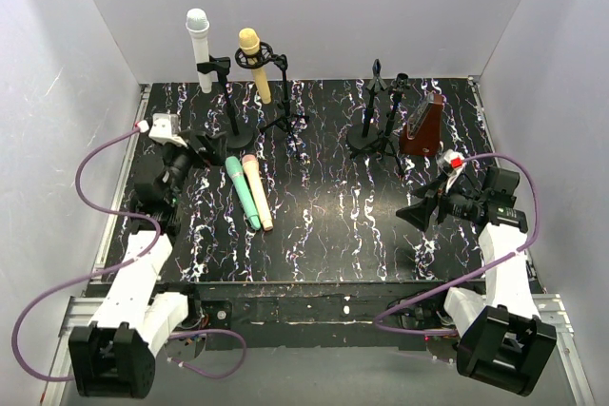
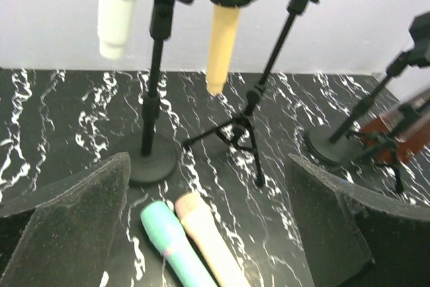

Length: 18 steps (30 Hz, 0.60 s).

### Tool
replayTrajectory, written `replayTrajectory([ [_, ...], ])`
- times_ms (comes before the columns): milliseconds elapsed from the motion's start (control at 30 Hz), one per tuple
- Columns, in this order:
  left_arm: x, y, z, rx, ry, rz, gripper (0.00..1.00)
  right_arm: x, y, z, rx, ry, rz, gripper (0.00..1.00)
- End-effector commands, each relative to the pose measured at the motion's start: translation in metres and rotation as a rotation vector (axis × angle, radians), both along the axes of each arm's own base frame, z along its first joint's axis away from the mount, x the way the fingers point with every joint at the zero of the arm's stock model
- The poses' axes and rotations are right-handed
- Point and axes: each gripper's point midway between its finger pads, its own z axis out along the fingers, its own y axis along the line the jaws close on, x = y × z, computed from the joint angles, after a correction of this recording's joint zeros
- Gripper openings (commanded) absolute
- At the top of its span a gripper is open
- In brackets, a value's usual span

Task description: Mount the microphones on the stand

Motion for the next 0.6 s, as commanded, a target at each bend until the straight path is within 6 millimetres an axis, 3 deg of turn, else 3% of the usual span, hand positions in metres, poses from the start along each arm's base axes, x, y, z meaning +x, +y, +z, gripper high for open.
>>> replayTrajectory([
  [0,-0.038,-0.011,-0.054,-0.025,0.258,-0.072,0.98,0.000,0.002,0.022,0.008,-0.054,0.029,0.93],
  [167,-0.056,-0.022,-0.077,-0.041,0.407,-0.140,0.98,0.016,-0.010,0.052,-0.067,-0.051,-0.008,0.91],
  [300,-0.054,-0.022,-0.071,-0.038,0.412,-0.135,0.98,0.033,-0.017,0.080,-0.109,-0.040,-0.033,0.90],
  [567,-0.057,-0.014,-0.062,-0.022,0.377,-0.093,0.98,0.046,-0.010,0.100,-0.215,-0.087,0.068,0.91],
])
